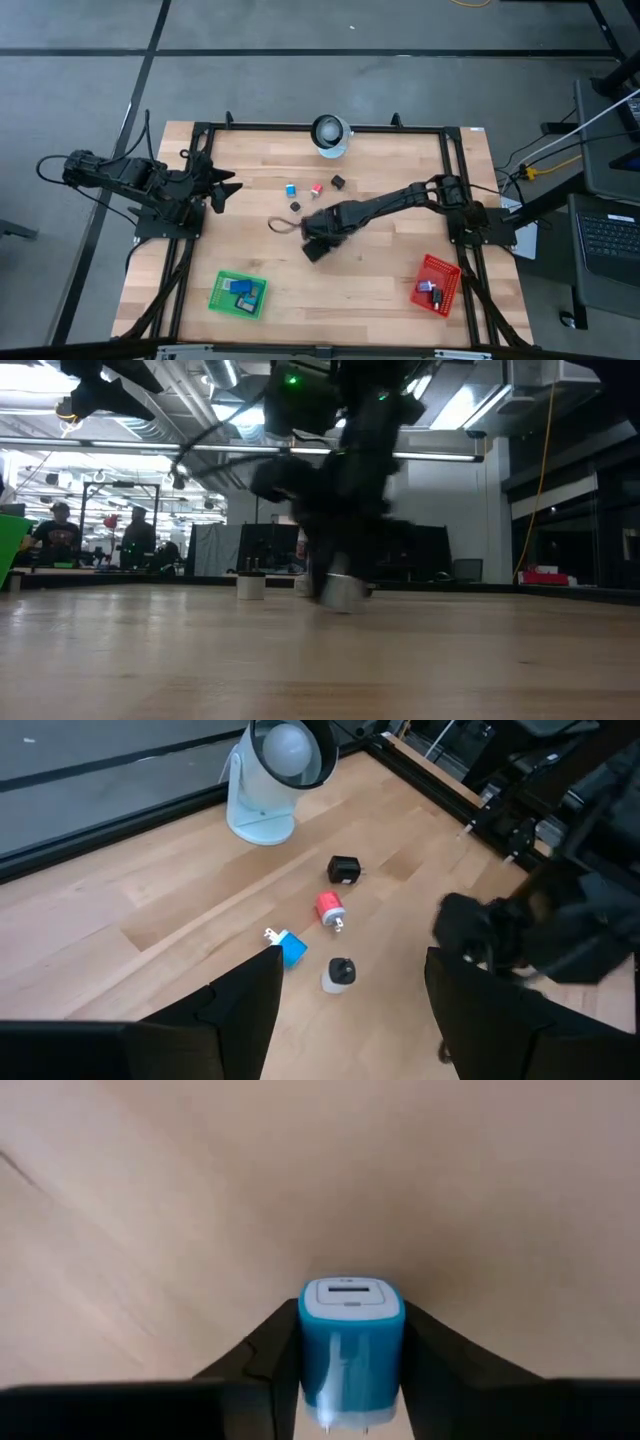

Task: Pick & Place Office items
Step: Put the bottom light blue charger adapter into the red bin, then put the black charger adapter into the red bin

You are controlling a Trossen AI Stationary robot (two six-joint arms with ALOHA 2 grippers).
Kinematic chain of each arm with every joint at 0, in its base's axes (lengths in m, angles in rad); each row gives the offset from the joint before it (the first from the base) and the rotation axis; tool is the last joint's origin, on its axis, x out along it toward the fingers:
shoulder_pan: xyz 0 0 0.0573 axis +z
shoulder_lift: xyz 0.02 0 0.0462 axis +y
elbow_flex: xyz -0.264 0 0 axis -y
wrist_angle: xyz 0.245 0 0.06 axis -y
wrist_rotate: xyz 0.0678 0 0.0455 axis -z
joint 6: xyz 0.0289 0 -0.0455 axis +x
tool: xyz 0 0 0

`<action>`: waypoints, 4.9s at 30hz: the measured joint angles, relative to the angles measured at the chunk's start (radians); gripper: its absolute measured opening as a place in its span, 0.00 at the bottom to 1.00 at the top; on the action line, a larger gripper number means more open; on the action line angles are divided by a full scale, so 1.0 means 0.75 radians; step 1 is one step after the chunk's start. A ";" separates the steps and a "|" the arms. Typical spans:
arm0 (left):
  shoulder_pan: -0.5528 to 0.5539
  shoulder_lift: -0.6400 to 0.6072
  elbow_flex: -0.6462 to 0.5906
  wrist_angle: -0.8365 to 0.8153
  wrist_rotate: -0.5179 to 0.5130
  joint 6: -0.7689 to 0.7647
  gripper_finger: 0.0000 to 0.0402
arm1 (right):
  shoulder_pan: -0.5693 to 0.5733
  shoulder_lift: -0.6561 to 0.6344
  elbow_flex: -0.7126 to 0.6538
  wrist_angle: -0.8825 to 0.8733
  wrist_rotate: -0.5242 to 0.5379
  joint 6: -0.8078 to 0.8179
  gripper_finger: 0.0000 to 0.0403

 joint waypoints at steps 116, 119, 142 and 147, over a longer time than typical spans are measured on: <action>0.000 0.000 0.000 0.042 -0.046 -0.025 0.60 | 0.029 -0.889 -0.746 0.509 0.634 0.259 0.61; 0.000 0.000 0.000 0.041 -0.049 -0.012 0.60 | -0.060 -0.832 -0.747 0.500 0.540 0.166 0.61; 0.000 0.001 0.000 0.040 -0.052 -0.036 0.60 | -0.365 -0.628 -0.642 0.526 0.275 -0.516 0.67; 0.000 0.001 0.000 0.040 -0.055 -0.036 0.60 | -0.435 -0.628 -0.581 0.518 0.292 -0.584 0.72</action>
